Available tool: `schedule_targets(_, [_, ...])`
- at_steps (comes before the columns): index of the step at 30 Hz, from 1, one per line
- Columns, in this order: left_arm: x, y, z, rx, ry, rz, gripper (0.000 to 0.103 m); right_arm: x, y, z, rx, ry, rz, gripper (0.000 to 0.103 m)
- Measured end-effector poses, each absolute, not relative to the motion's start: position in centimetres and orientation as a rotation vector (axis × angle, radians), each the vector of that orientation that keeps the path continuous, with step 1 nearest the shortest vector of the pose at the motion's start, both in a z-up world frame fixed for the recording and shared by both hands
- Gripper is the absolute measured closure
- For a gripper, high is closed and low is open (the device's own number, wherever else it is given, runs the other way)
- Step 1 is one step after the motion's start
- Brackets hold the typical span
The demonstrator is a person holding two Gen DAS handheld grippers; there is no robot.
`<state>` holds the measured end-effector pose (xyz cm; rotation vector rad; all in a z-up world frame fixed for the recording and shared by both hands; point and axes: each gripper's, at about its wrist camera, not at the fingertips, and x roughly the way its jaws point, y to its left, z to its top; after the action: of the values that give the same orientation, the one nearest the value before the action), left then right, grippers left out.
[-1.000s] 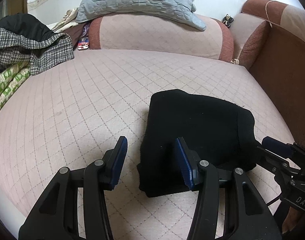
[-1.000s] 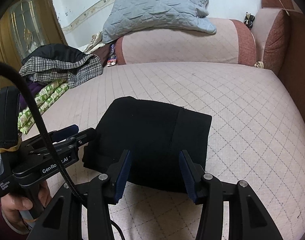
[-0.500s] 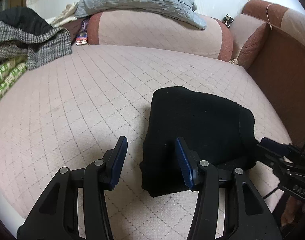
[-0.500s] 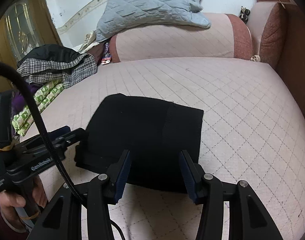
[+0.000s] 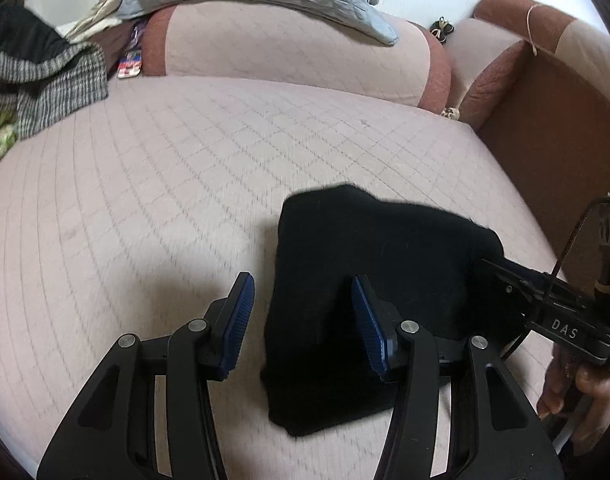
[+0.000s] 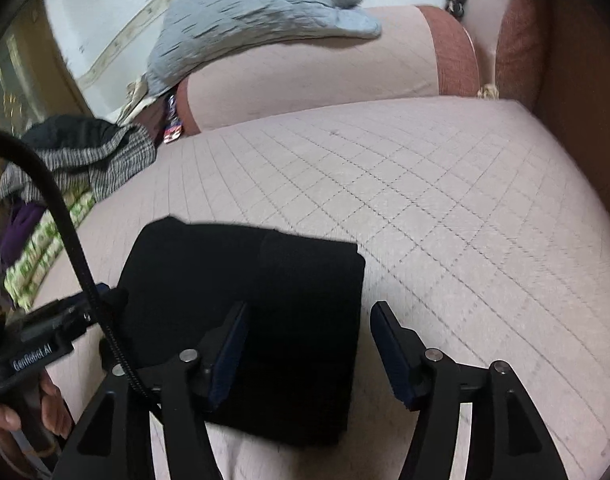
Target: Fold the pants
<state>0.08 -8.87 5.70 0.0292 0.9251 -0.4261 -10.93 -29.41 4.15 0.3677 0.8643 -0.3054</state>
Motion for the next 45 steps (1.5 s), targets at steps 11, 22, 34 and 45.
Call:
schedule_targets(11, [1.9,-12.1,4.6,0.094,0.907,-0.412,0.047,-11.0,-29.1,3.3,0.185,0.903,-0.36,0.099])
schedule_targets(22, [1.2,-10.9,5.4,0.053,0.914,-0.404,0.046,-13.6,-29.9,7.6,0.327,0.774,-0.311,0.098])
schedule_targets(34, [-2.5,-11.3,3.6,0.122,0.866,-0.384,0.044,-13.3,-25.9,3.5,0.296,0.917,-0.189,0.094])
schedule_targets(45, [-3.1,-10.0,4.2,0.086,0.791,-0.424,0.042,-15.0,-25.0,5.8,0.197,0.715,-0.193,0.052])
